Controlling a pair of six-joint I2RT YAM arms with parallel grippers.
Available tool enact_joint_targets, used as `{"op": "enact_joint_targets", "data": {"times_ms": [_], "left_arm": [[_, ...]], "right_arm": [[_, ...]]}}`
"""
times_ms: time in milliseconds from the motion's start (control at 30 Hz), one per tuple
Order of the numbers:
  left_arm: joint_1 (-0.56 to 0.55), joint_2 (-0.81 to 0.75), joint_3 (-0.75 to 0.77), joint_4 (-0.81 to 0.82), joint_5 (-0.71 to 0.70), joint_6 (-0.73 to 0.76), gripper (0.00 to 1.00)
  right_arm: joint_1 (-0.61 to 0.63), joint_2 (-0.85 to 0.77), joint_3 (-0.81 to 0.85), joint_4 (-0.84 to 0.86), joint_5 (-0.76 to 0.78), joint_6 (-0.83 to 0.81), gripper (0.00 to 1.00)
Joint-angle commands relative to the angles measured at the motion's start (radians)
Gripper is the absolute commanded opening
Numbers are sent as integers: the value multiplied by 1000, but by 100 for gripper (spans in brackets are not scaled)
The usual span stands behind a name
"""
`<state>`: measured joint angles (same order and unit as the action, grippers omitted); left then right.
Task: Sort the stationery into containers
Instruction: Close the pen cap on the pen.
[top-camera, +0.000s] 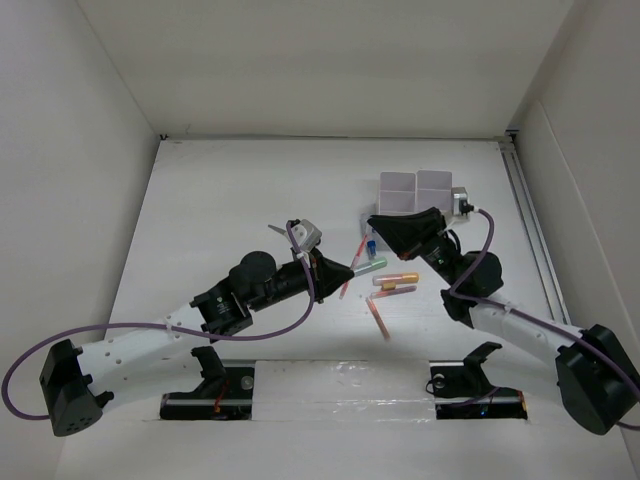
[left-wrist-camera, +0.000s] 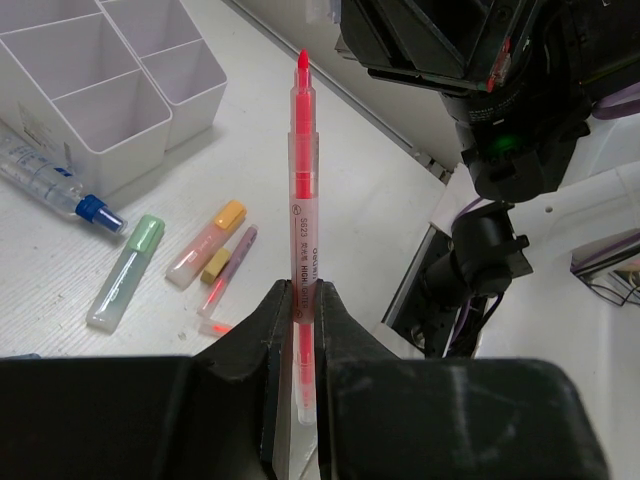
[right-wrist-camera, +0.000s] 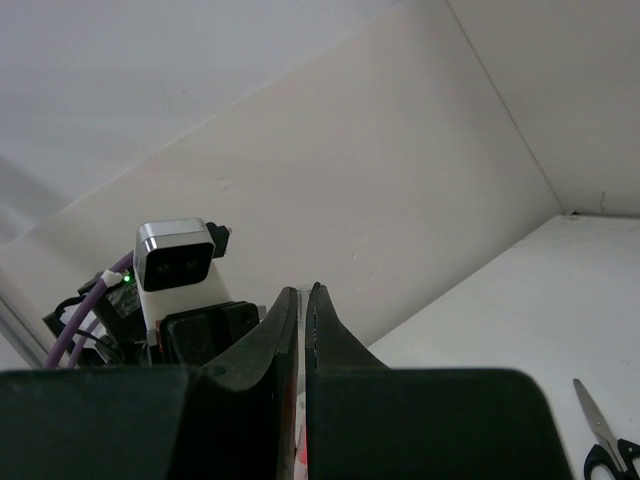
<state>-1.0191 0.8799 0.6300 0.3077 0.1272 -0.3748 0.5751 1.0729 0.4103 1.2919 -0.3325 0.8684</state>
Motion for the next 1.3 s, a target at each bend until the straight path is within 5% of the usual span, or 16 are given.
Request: {"op": "enact_joint_targets", "data": {"times_ms": [0,1267], "left_arm": [[1,-6,16,50,8,11,0],[1,-15,34,50,6,11,0]], "right_arm": [[-8,-21,4,175,3,4,0],[-8,4,-15,193,-16,3,0]]}}
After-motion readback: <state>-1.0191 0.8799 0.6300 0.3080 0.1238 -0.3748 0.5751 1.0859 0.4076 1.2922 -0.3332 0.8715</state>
